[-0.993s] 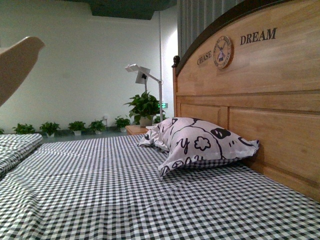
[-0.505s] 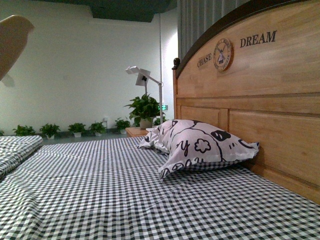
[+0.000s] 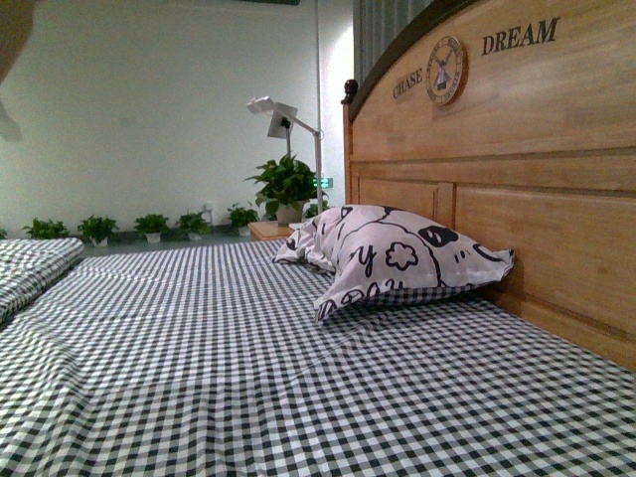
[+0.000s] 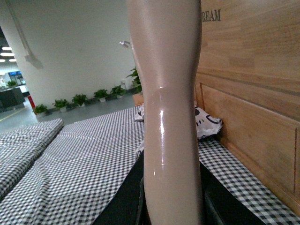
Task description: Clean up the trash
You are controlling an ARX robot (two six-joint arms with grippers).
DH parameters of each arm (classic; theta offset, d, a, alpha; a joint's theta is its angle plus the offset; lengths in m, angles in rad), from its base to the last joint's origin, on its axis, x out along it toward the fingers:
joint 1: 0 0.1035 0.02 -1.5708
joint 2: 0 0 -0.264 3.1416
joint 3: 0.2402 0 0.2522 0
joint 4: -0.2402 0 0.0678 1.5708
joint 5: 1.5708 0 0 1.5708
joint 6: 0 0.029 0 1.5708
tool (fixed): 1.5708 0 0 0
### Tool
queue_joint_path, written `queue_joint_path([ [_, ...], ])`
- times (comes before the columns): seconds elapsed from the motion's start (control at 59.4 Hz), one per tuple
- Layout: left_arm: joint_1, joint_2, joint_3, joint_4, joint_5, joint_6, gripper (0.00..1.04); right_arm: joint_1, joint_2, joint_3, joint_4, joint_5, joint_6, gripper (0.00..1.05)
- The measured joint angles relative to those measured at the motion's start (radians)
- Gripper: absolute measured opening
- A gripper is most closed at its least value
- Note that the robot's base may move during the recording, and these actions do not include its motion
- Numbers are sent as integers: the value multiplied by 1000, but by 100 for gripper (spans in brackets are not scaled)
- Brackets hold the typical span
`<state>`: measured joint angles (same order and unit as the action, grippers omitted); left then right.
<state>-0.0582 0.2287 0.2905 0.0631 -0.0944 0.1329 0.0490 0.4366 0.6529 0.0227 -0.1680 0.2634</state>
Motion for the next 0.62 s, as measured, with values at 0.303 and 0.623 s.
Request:
queue_joint_path([
  [0.303, 0, 0, 0, 0, 0, 0, 27, 0, 0, 0, 0, 0, -2, 19],
  [0.623, 0, 0, 0, 0, 0, 0, 27, 0, 0, 0, 0, 0, -3, 19],
])
